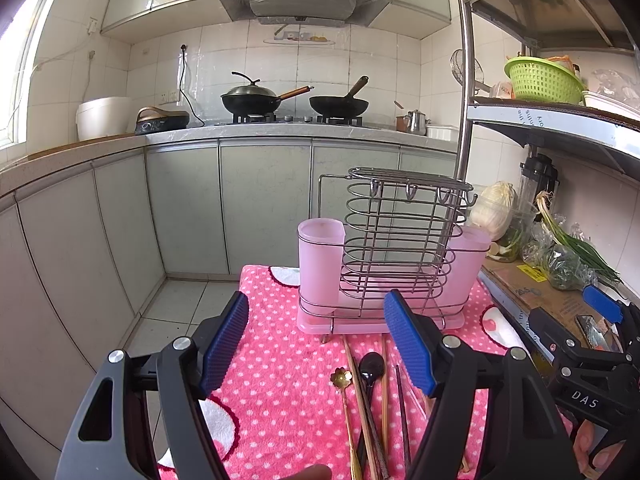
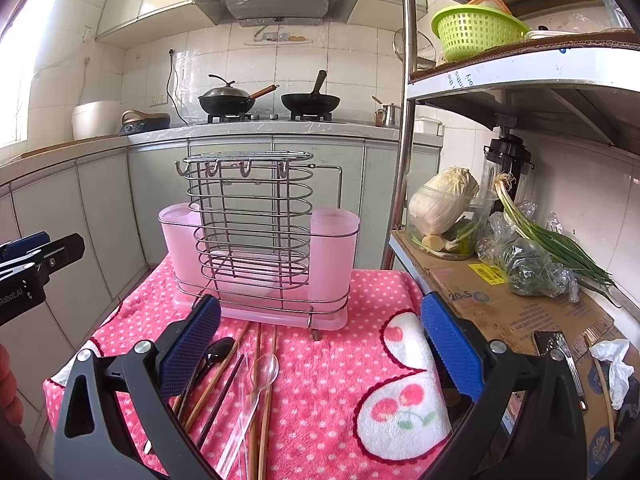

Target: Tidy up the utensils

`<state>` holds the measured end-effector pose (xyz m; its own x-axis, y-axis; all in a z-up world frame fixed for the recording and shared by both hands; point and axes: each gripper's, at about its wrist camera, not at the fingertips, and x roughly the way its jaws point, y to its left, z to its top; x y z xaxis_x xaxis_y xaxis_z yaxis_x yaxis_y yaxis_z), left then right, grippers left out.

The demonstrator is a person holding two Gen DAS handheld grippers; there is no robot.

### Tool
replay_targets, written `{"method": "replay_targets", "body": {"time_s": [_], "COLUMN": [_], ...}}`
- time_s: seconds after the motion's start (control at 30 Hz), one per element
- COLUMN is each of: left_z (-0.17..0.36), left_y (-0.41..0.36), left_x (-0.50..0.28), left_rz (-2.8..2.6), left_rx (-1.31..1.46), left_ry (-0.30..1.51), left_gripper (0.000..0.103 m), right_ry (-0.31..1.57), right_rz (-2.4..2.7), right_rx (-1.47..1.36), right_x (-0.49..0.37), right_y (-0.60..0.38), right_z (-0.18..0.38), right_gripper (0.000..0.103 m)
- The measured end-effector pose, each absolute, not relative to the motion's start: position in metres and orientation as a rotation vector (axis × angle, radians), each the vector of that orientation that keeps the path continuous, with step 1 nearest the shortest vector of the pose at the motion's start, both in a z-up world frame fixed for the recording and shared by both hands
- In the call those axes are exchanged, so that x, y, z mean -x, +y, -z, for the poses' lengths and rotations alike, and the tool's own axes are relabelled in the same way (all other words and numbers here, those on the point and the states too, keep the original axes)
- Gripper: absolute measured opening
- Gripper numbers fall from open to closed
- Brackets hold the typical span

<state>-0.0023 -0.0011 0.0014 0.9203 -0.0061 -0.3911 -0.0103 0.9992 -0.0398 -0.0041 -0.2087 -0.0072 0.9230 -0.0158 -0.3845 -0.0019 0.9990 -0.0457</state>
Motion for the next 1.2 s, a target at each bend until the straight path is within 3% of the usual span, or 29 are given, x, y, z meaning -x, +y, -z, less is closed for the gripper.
{"method": "replay_targets", "body": {"time_s": [1.2], "left_z": [0.009], "left_y": [-0.008], "left_x": [-0.011], "left_rz": [0.014], "left_rx": [0.018], "left_ry": [0.456], "left_gripper": [0.07], "right_ry": [0.431], "right_rz": [0.019], "right_rx": [0.032], "right_x": [-0.006], "right_y": [-0.213], "right_z": [0.016], "right_gripper": [0.101]}}
